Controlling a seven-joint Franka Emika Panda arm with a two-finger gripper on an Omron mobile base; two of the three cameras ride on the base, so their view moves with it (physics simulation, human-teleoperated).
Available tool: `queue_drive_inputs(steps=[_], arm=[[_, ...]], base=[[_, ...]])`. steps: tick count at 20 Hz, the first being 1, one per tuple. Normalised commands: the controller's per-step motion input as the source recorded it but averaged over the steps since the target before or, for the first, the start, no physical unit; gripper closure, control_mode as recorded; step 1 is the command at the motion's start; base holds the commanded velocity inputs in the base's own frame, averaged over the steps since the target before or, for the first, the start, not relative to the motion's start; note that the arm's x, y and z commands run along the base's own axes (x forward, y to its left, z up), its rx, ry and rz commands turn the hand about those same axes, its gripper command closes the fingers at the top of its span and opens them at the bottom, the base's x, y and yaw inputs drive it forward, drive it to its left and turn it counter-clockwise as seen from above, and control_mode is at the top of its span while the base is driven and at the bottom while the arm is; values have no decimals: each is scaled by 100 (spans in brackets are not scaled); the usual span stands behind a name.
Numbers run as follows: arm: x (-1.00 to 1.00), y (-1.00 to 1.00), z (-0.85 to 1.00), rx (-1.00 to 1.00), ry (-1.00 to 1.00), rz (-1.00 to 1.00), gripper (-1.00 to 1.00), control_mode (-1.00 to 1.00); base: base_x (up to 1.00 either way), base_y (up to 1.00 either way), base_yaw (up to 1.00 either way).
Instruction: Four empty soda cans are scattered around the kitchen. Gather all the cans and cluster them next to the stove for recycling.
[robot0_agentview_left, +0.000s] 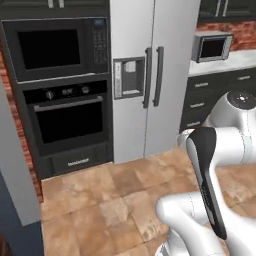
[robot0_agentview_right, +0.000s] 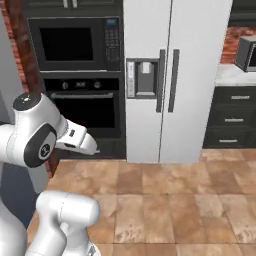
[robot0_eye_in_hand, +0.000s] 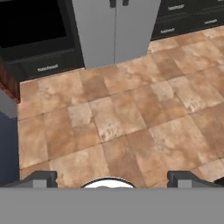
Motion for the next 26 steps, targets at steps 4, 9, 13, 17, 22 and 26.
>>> queue_drive_inputs(steps=[4,9,13,17,22,26], arm=[[0,0,0,0,0,0,-100,100],[0,0,0,0,0,0,-100,100],[0,0,0,0,0,0,-100,100],[0,0,0,0,0,0,-100,100],[0,0,0,0,0,0,-100,100],[0,0,0,0,0,0,-100,100]], base=[[100,-17,-48],[95,-12,-55],[98,-1,-54],[100,0,-52],[99,0,-55],[86,-5,-58]])
